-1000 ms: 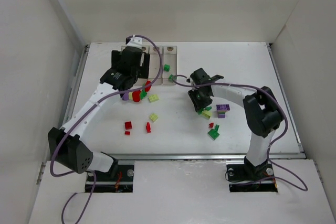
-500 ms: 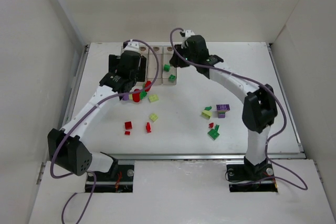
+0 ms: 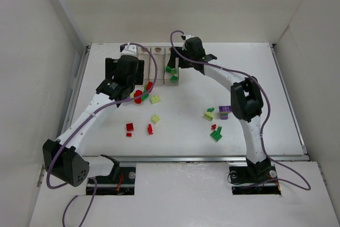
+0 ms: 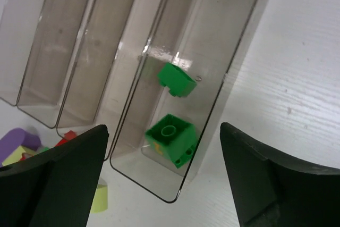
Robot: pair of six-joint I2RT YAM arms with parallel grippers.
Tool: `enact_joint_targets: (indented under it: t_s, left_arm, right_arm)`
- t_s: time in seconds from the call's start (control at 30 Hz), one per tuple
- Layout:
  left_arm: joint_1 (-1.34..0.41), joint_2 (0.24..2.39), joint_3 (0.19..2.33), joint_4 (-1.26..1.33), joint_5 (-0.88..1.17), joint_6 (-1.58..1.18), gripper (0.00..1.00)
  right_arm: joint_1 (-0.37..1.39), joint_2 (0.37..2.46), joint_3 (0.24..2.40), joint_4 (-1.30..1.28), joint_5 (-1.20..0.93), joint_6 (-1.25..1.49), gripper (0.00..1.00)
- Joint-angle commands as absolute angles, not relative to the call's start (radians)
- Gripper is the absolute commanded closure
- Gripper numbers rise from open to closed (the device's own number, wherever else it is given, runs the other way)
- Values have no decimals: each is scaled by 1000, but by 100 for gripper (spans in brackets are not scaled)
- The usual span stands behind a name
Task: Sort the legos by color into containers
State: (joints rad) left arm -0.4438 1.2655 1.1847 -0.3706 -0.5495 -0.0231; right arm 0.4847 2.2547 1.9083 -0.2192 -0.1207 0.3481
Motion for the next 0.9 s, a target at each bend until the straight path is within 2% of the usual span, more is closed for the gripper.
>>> enact_joint_targets:
  t_s: [0.0,0.03,0.17,0.37,0.5,0.6,0.67,0.77,0.87]
  left_arm:
    - [-439,1247,1175,-330,-571,-17,0]
    - [-439,1247,1175,-330,-562,-17,0]
    - [-439,1247,1175,-330,-552,-17,0]
    - [-439,1229,1164,-339,-543,-17,0]
    - [-448,1220,1155,-339,-523,-26,0]
    - [-466,1220,1146,-339,-503,-26,0]
    - [-466,1220,1146,-339,-493,-26,0]
    - [-488,1220,1146,-339,-492,-14,0]
    - [-506,1210,1146,-339,-503,-5,0]
  right_arm:
    - [492,2212,1996,-205,-189,327,7]
    - [492,2203,2008,-216,-189,305,0]
    - [492,2111,1999,-288,-180,275,0]
    - [416,1887,1740,-505,-75,275,0]
    - [407,1812,1545,-663,35,275,0]
    - [407,1802,1434,-684,55,275,0]
    - [407,1840,1401,-693,86,275,6]
    - [407,1882,1410,-716,74,275,12]
    - [407,1891,1410,-753,60,265,12]
